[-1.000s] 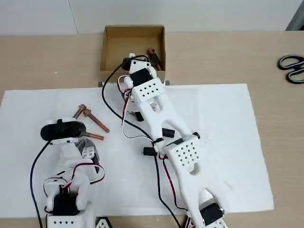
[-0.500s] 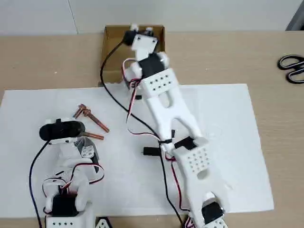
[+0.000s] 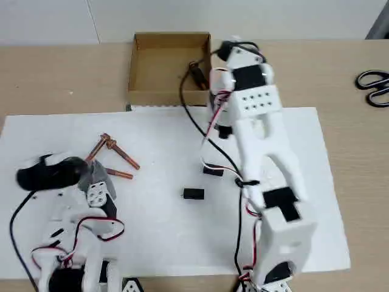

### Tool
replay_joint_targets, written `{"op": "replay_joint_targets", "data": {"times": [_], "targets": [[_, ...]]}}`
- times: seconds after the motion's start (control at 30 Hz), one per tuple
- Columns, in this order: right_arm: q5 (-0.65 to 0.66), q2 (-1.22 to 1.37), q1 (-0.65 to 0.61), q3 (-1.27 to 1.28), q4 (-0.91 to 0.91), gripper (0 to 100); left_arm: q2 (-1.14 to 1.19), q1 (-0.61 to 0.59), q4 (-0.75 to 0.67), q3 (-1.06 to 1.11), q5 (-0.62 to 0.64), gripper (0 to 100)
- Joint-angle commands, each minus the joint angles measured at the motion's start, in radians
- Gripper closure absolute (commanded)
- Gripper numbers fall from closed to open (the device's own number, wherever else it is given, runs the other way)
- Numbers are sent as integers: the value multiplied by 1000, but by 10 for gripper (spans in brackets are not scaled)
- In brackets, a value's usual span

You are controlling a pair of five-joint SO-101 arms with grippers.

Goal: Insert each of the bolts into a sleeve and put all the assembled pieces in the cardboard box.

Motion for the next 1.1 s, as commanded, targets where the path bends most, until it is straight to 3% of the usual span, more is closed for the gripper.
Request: {"op": "replay_joint_targets", "data": {"times": [0.0,0.23,0.4,0.6,1.07], "targets": [[0,-163,61,137,10,995,133,-2,29,-171,34,993],[0,-346,162,419,7,995,563,-14,69,-518,147,994],[0,-467,229,557,7,995,753,-15,61,-647,235,994],[0,-608,292,703,5,995,942,-17,51,-679,384,994],[14,-877,450,945,4,995,1473,-12,-157,-680,640,993]]}}
